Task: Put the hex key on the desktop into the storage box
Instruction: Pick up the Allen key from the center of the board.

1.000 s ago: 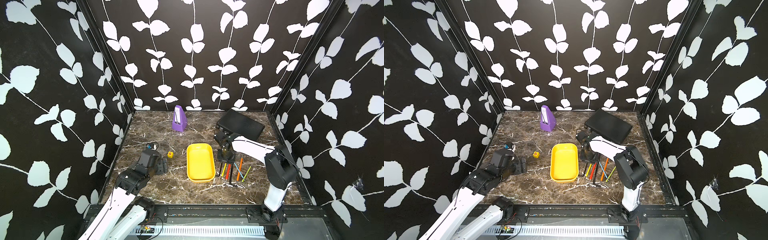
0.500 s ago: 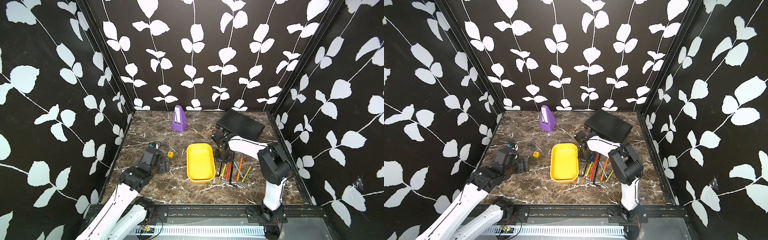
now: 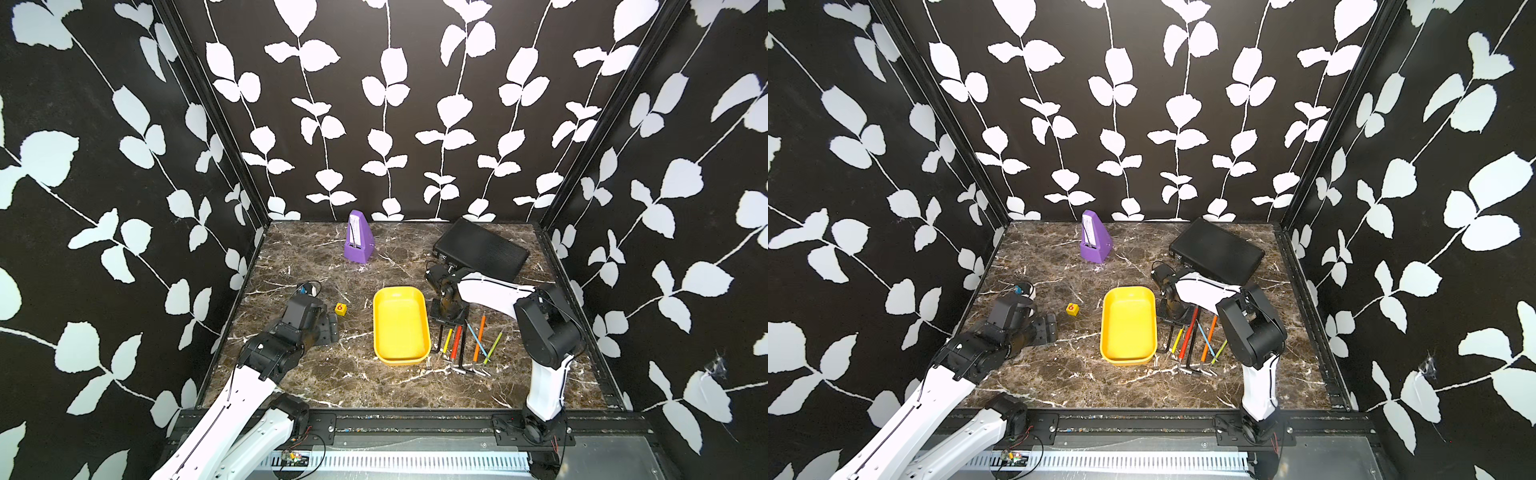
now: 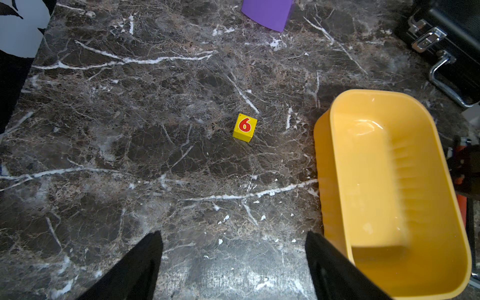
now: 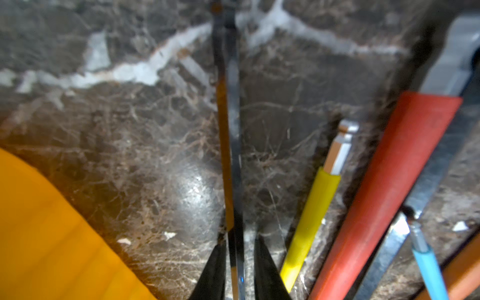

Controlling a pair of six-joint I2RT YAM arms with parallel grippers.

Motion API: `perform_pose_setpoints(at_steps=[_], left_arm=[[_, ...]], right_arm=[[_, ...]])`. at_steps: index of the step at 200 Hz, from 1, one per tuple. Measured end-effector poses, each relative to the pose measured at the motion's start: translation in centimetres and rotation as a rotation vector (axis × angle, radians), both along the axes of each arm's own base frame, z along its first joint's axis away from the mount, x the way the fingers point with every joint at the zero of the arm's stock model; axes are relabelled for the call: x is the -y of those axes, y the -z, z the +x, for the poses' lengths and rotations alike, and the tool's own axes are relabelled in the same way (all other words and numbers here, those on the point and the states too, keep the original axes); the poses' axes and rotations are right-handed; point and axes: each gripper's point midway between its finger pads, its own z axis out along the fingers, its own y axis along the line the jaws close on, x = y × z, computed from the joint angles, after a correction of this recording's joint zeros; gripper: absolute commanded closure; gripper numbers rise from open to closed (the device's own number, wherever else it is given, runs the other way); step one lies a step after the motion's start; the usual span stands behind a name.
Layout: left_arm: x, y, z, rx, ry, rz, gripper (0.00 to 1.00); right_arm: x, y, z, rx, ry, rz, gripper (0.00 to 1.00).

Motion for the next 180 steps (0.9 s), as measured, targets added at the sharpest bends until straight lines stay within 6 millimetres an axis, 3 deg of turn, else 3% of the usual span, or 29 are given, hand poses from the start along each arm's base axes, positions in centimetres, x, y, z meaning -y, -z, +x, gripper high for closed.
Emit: perform_pose_setpoints(at_steps=[40,94,123,148,180], left_arm=[[0.1,0.0,0.2,-0.007,-0.001,0.004,0.14],[0.1,-0.1,0.3,-0.008,-0.002,0.004,0.14],[0.1,-0.2,0.3,-0.005,-0.005,0.0,0.14],[0.1,-0.3,0.2,-0.006,-0.006,0.0,0.14],[0.1,-1.3,0.3,0.014,-0.009,-0.007,0.14]], right_arm=[[0.0,0.0,0.0,-0.001,-0.001,-0.003,1.0],[0.3,-0.1,0.1,0.01,-0.003,-0.02,1.0],[1.6,-0.5,0.2,0.027,-0.007,-0.083,1.0],[2.3,-2.6,0.8,0.081,-0.018,-0.111,1.0],[2.1,-8.1,2.3,0.221,-0.045,-0.075,1.0]])
